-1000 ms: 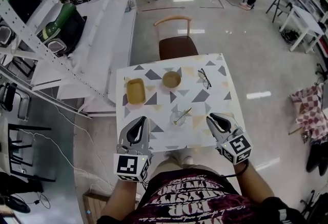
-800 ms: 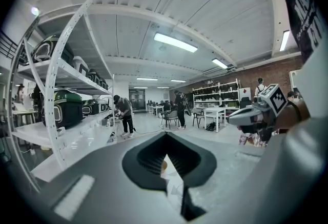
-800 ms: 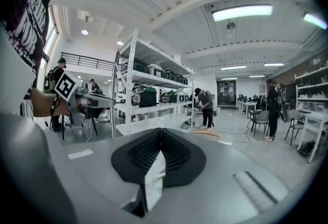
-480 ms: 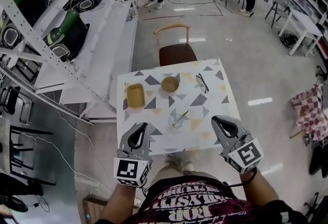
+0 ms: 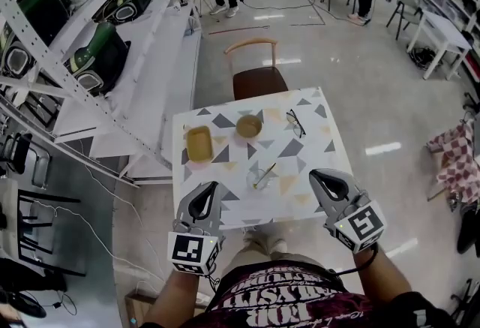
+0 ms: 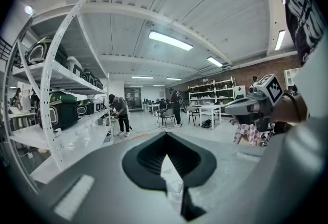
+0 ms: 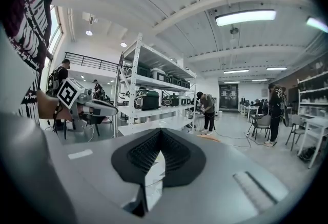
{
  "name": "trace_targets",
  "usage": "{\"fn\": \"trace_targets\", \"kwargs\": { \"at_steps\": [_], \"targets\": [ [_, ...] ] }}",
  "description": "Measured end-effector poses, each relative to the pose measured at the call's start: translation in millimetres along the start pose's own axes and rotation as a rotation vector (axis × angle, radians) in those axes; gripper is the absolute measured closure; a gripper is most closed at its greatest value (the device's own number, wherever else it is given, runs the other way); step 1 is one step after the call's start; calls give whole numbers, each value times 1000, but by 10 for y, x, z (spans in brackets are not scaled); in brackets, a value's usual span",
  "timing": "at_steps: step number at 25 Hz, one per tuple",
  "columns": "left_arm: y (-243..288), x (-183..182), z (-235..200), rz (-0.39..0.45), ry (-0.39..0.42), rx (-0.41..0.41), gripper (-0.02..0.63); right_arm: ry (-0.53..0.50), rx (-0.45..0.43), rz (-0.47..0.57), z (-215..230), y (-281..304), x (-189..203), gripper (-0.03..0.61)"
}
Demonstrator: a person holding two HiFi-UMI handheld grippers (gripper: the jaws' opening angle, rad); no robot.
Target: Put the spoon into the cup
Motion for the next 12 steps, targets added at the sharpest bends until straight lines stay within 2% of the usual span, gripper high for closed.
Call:
{"fn": "trace_targets", "kwargs": {
  "at_steps": [8, 12],
  "targets": [
    [61, 19, -44, -3, 8, 1, 614, 10, 10, -21, 1, 44, 28, 552],
    [103, 3, -67, 3, 6, 4, 614, 11, -3, 11, 10, 55, 84, 552]
  ]
}}
Point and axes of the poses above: the fingertips, and each gripper's own axes: y forward along the fingers, z to its right, x out of its underside, the point moved 4 cm from there along -y, backward along the fingers, and after that the axes turned 6 degrees about z, right-handed, at the moved point
